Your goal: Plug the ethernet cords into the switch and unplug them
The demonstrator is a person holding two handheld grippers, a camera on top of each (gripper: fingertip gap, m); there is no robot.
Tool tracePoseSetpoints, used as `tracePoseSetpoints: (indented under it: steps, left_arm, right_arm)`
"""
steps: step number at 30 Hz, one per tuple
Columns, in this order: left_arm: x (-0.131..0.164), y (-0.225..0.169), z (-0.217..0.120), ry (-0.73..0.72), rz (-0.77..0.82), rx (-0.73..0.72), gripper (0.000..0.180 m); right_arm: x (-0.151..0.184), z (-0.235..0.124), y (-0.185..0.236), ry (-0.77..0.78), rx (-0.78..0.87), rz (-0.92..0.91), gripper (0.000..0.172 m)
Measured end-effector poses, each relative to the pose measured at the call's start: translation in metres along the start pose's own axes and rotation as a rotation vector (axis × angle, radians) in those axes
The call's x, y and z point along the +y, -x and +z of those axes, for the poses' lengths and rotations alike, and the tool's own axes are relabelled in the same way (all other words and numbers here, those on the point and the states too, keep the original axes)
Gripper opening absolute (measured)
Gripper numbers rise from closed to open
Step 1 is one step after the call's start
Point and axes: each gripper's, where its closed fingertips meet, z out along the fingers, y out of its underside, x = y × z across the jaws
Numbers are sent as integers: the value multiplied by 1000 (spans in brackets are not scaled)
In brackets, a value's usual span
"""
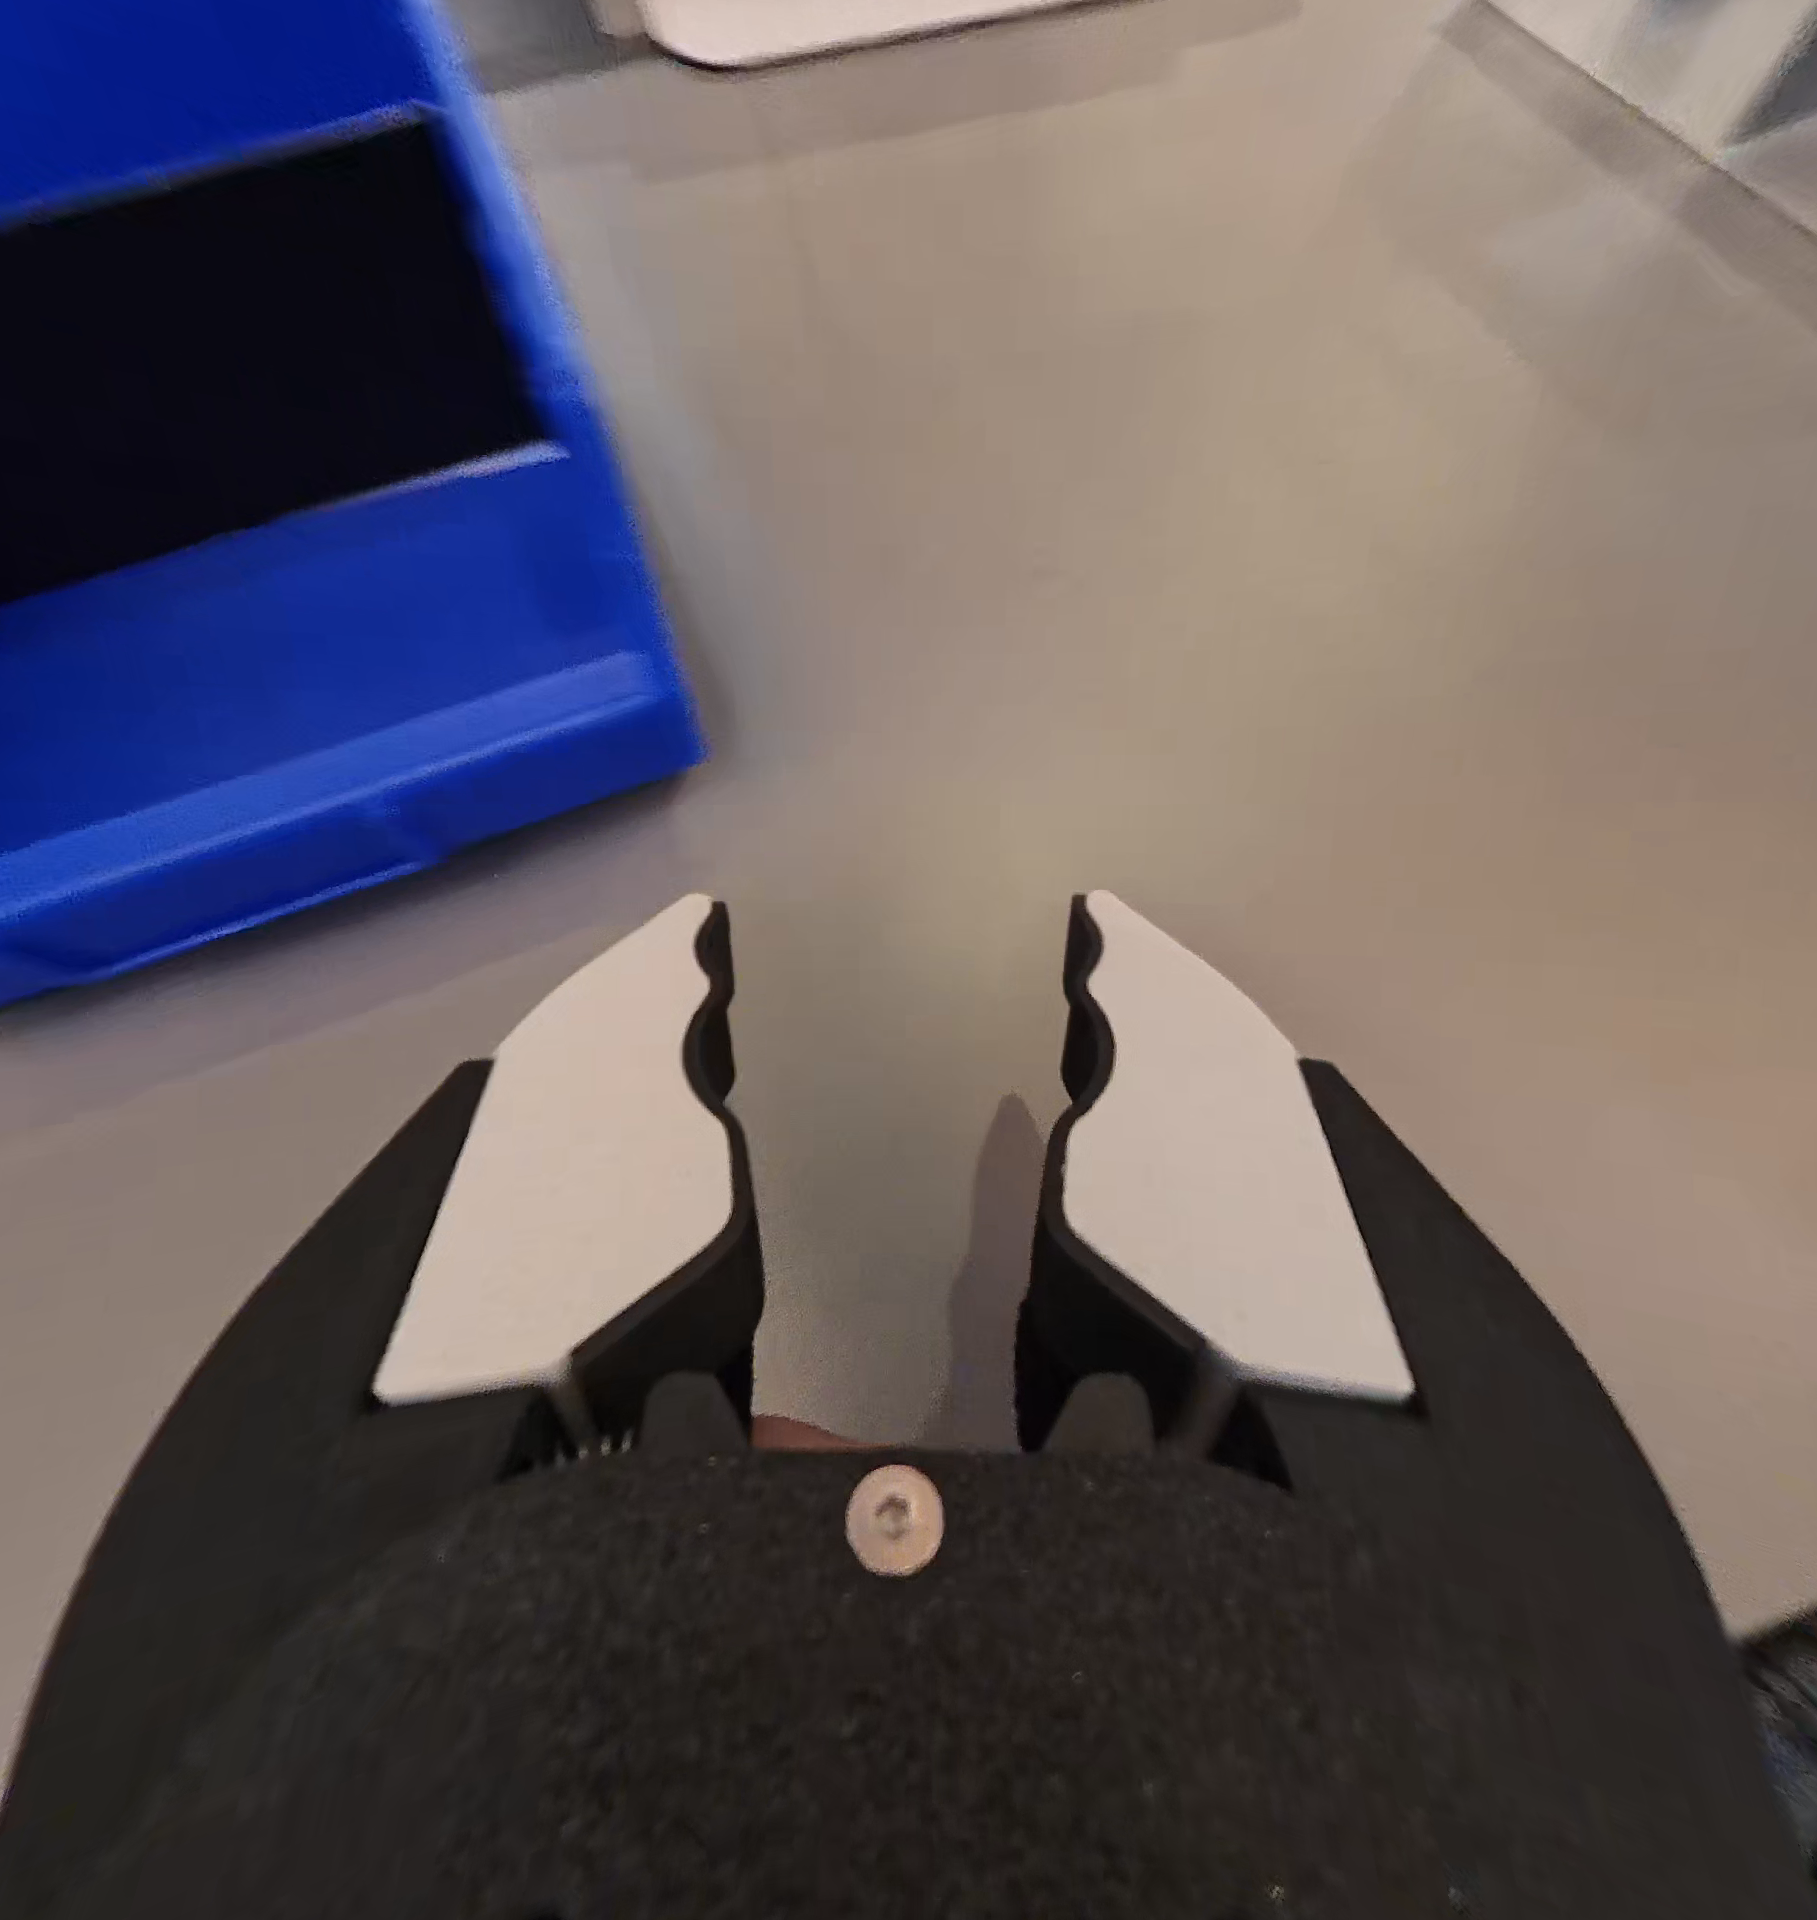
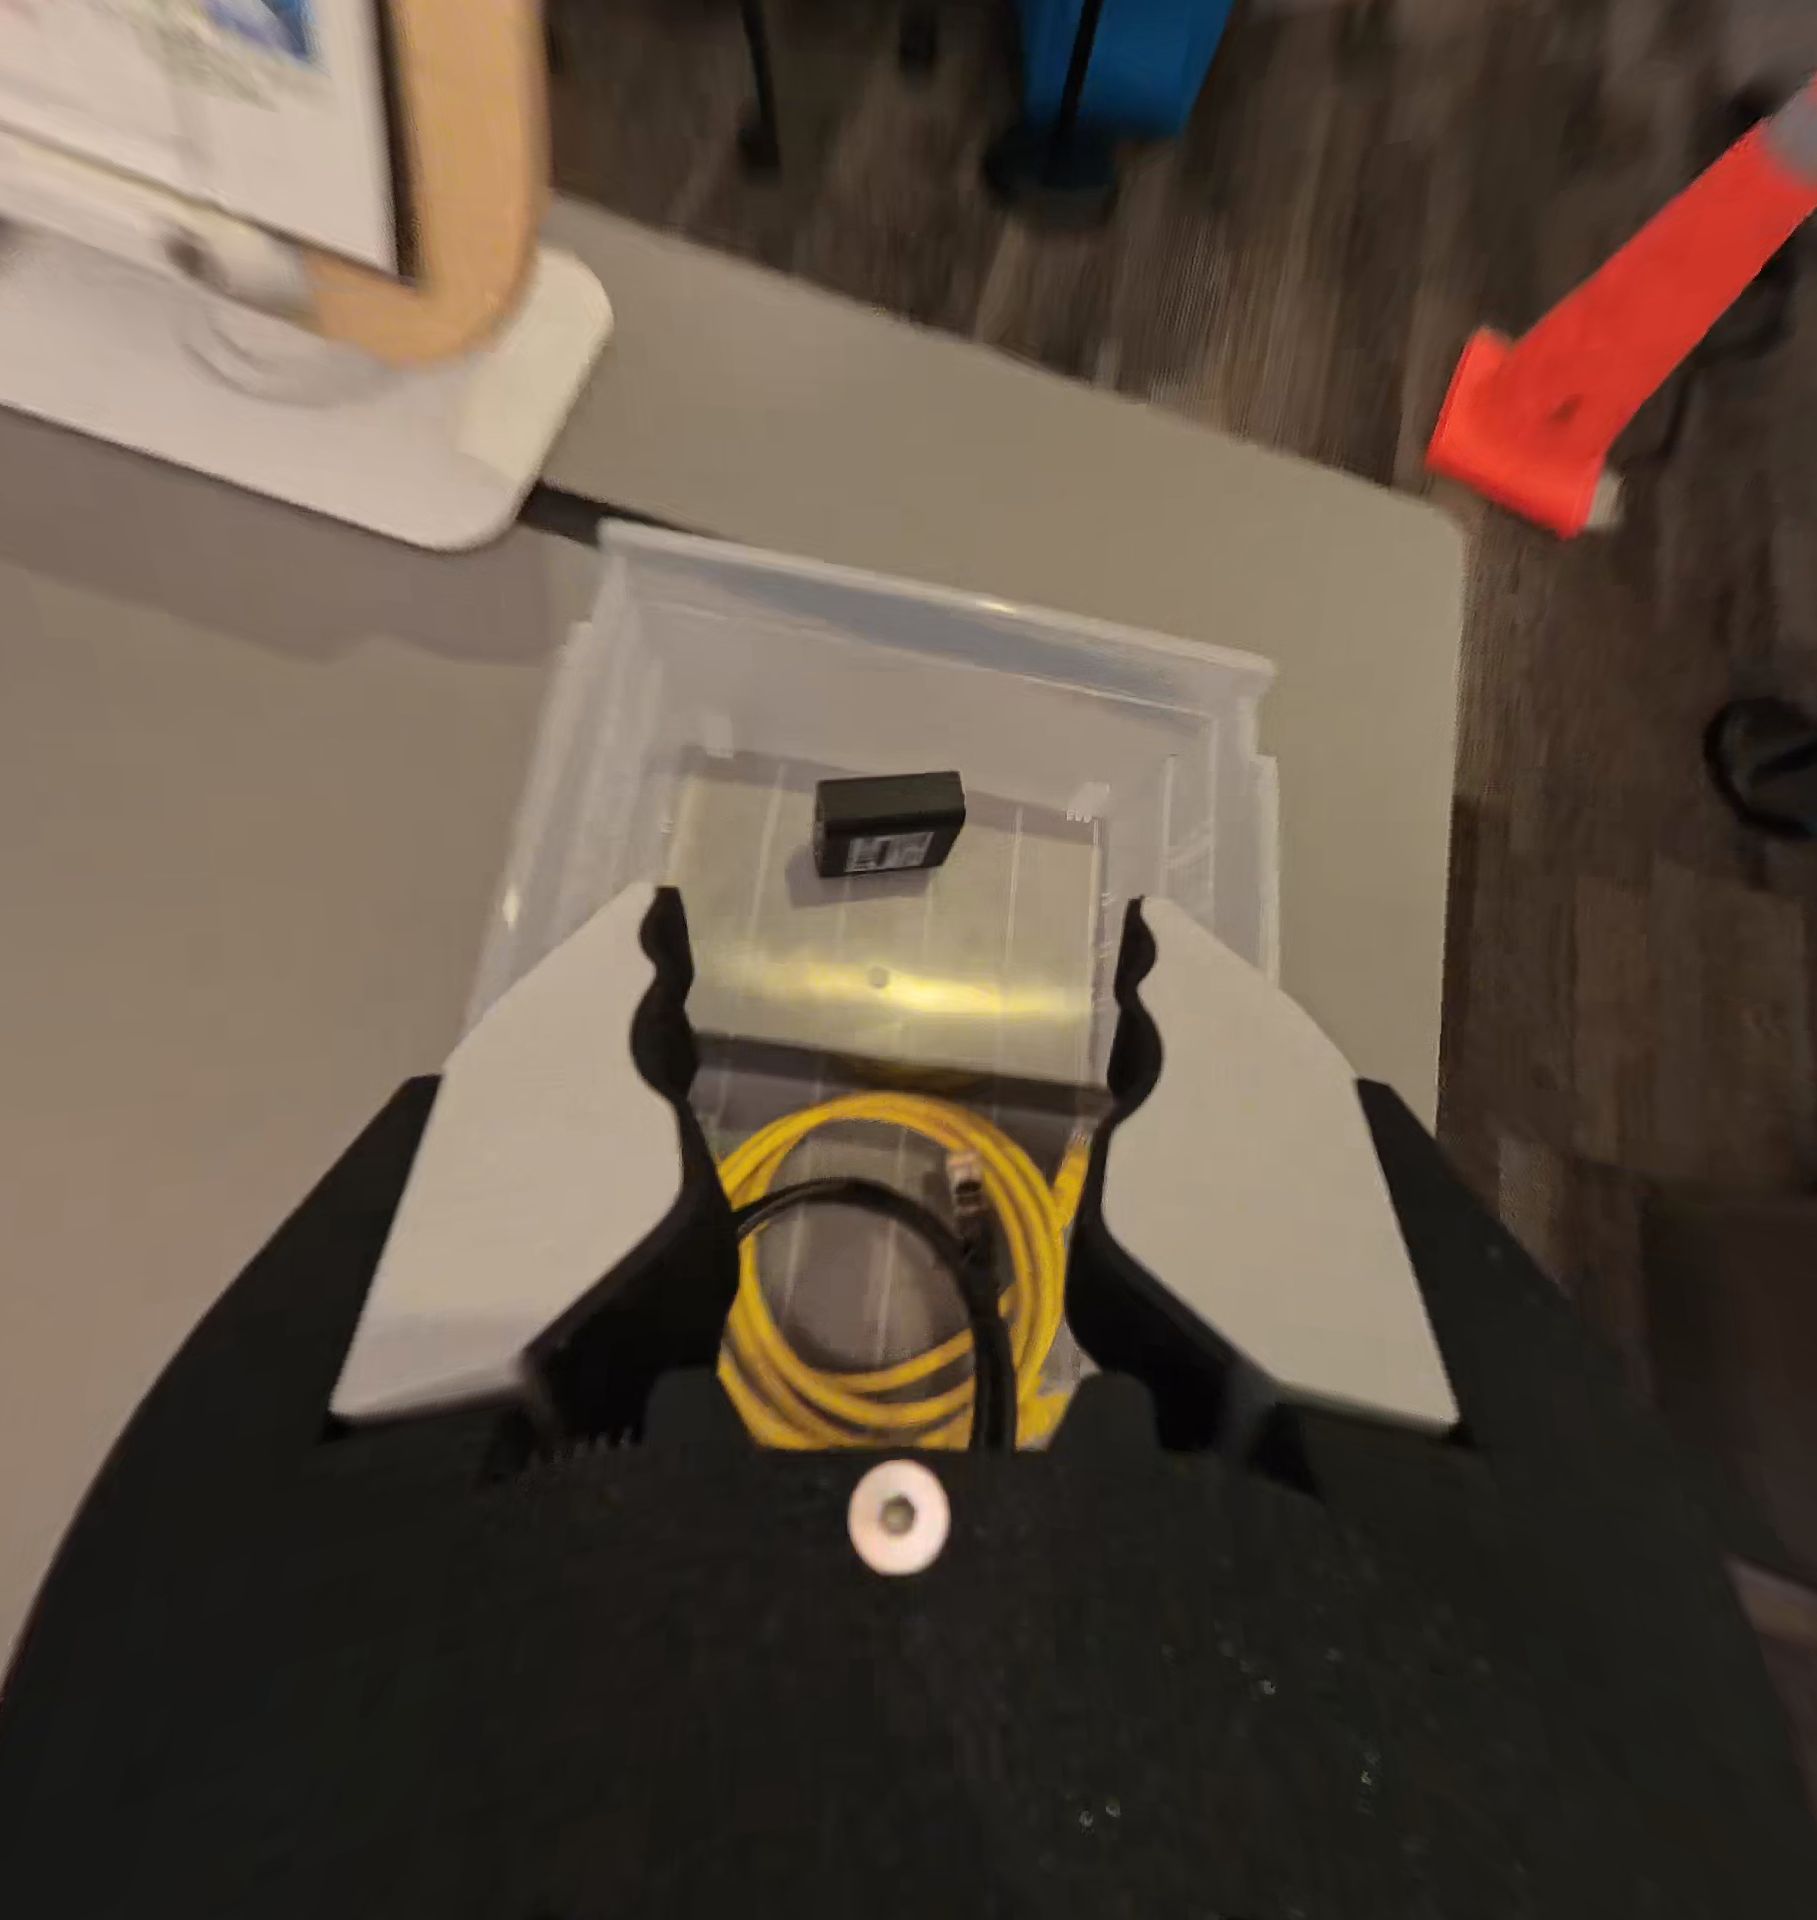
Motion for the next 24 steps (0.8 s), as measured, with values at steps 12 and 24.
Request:
tracePoseSetpoints:
  steps: [12, 24]
  left_arm:
    - [27, 92, -57, -157, -135, -298, 54]
    - [33, 64, -35, -118, -32, -247, 56]
  right_arm:
    - [177, -97, 77, -364, -179, 267, 66]
    - [208, -80, 65, -324, -143, 270, 65]
